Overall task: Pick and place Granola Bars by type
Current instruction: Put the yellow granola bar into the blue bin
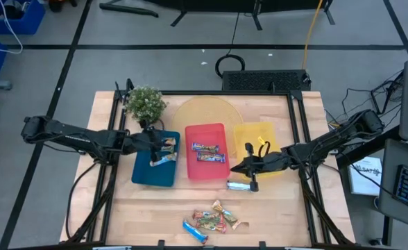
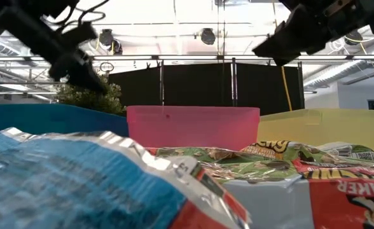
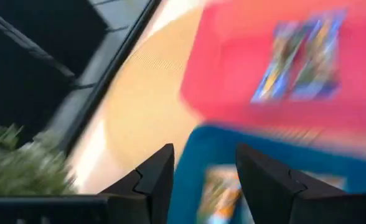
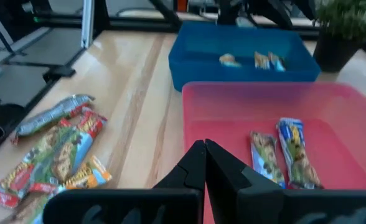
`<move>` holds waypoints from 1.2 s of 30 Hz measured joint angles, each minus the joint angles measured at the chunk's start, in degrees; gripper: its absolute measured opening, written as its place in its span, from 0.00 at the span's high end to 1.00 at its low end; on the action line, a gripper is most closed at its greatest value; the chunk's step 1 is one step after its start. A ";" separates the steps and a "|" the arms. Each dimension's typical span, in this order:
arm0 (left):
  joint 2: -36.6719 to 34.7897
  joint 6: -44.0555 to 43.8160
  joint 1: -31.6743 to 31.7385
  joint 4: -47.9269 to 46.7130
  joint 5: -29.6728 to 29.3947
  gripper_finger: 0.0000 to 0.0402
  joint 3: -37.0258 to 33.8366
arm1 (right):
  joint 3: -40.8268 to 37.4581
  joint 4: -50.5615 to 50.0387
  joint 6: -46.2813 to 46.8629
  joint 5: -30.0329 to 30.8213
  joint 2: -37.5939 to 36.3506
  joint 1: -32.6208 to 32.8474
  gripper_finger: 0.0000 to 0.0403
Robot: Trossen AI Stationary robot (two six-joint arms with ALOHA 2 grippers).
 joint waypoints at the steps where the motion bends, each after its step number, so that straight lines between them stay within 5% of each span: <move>1: 0.00 -1.65 0.00 0.98 2.05 0.57 0.82 | 0.00 0.81 0.08 0.00 0.00 0.00 1.00; 6: 0.48 0.24 -1.93 15.65 18.95 0.64 0.26 | 0.00 7.63 -0.48 -3.28 0.00 -0.37 1.00; 15: 4.49 15.16 -6.53 32.13 29.67 0.94 -5.80 | 0.00 5.40 0.64 0.39 -0.02 -1.18 1.00; 26: 3.81 21.19 -5.30 34.15 23.04 0.98 -10.37 | 0.00 9.13 -2.66 0.14 -0.02 -0.74 1.00; 36: -21.57 20.16 -5.31 22.47 22.87 0.98 -14.63 | 0.02 7.55 -2.24 0.05 -0.80 0.97 1.00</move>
